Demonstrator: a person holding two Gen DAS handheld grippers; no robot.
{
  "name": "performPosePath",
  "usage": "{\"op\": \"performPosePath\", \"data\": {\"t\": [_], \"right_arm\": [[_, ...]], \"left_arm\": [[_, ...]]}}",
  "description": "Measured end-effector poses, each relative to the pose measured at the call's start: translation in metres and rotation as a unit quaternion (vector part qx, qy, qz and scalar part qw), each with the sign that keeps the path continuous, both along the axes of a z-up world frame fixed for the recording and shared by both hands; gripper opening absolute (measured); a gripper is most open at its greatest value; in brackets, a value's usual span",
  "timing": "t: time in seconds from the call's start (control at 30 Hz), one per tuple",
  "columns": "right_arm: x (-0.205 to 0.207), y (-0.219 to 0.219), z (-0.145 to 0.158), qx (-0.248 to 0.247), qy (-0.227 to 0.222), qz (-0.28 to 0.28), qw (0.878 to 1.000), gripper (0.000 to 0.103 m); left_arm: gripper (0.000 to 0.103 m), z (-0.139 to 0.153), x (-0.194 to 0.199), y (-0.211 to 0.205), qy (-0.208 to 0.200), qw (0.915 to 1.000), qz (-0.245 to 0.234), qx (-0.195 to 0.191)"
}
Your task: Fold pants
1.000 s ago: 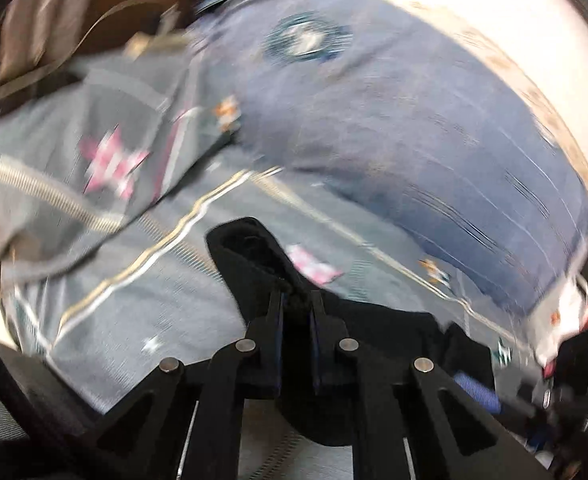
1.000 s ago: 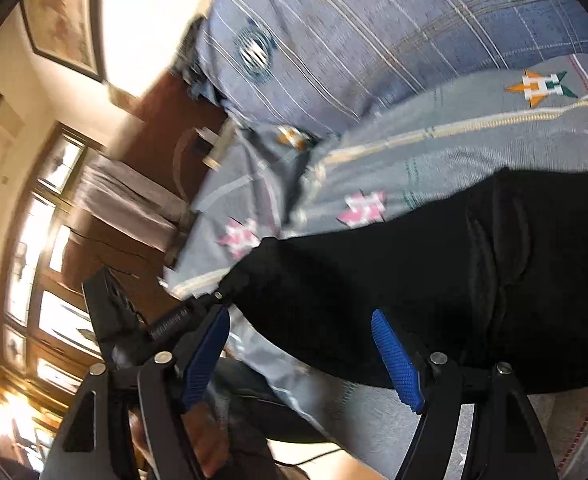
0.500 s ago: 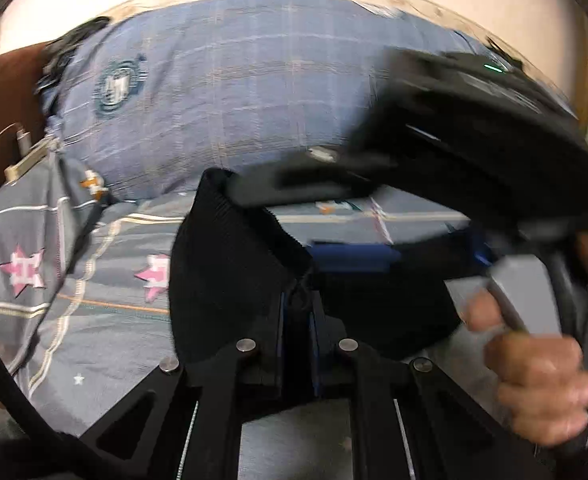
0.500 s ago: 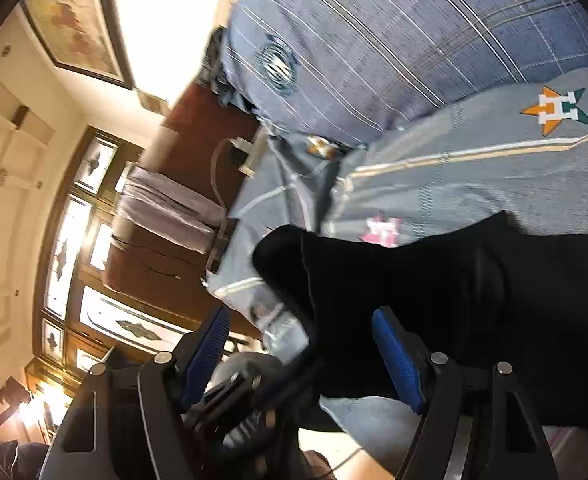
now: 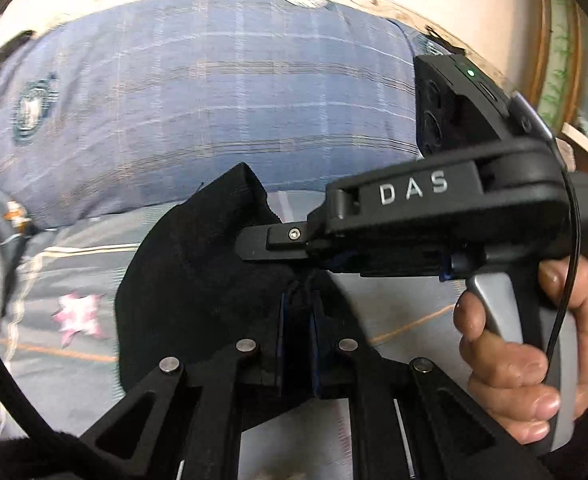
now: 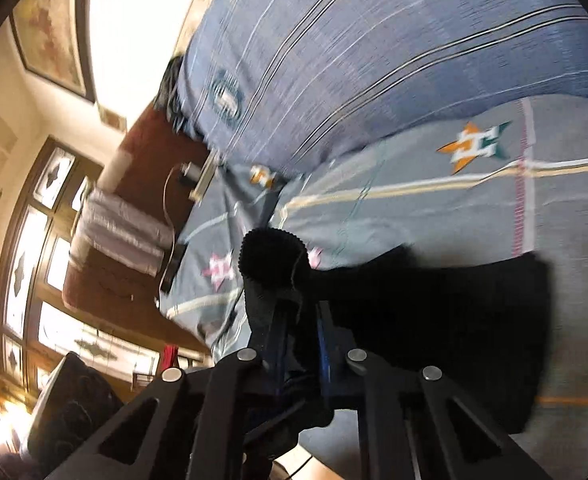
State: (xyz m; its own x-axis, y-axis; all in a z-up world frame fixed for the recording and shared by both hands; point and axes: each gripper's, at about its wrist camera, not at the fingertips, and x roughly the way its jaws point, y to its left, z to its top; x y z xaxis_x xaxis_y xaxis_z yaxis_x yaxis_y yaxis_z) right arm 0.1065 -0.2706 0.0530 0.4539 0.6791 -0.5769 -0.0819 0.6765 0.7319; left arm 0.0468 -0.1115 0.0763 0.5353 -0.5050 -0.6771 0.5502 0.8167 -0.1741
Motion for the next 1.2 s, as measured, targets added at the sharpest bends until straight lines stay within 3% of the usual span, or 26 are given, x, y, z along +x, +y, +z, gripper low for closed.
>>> {"op": "performPosePath", "data": {"t": [0.1,0.23,0.37,0.53,0.67,0.77,0.87,0.9,1.0,1.1,1.13,1.17,1.2], "right_arm": [[-0.005,-0.03,-0.004,-0.007,0.016,-0.035,0.999,0.014],[-0.004,-0.071,-0.037,-0.014,0.084,-0.091,0.992,0.014],[-0.001,-0.087,-0.063,-0.014,0.129,-0.111,0.985,0.013],[0.001,-0.091,-0.075,-0.014,0.147,-0.111,0.983,0.013],[-0.006,-0.094,-0.06,-0.008,0.126,-0.11,0.986,0.013],[-0.005,-0.088,-0.058,-0.014,0.123,-0.113,0.986,0.014],[-0.005,-0.091,-0.073,-0.031,0.155,-0.12,0.98,0.014],[-0.004,-0.091,-0.078,-0.043,0.167,-0.122,0.977,0.014],[-0.008,-0.092,-0.07,-0.029,0.154,-0.119,0.98,0.014],[-0.016,-0.089,-0.035,-0.064,0.088,-0.118,0.987,0.016],[-0.019,-0.087,-0.024,-0.066,0.071,-0.116,0.989,0.019],[-0.021,-0.086,-0.018,-0.063,0.06,-0.112,0.99,0.029],[-0.024,-0.083,-0.011,-0.059,0.047,-0.106,0.991,0.051]], "left_arm": [[0.01,-0.011,0.009,-0.023,0.021,0.9994,-0.026,0.004],[0.01,-0.049,0.026,-0.045,0.065,0.9968,-0.033,0.032],[0.01,-0.063,0.024,-0.051,0.085,0.9954,-0.031,0.031],[0.01,-0.056,0.021,-0.05,0.07,0.9963,-0.036,0.035],[0.01,-0.05,0.014,-0.057,0.063,0.9967,-0.043,0.027],[0.01,-0.062,0.016,-0.066,0.072,0.9956,-0.044,0.04],[0.012,-0.076,0.019,-0.069,0.085,0.9941,-0.05,0.045],[0.015,-0.073,0.019,-0.065,0.09,0.9941,-0.05,0.036],[0.041,-0.056,0.017,-0.046,0.111,0.9922,-0.057,-0.002],[0.061,-0.029,0.009,-0.022,0.072,0.9962,-0.045,-0.02],[0.063,-0.022,0.007,-0.014,0.057,0.9976,-0.038,-0.014],[0.063,-0.018,0.007,-0.007,0.046,0.9985,-0.03,-0.006],[0.063,-0.015,0.01,0.002,0.042,0.9989,-0.022,0.002]]}}
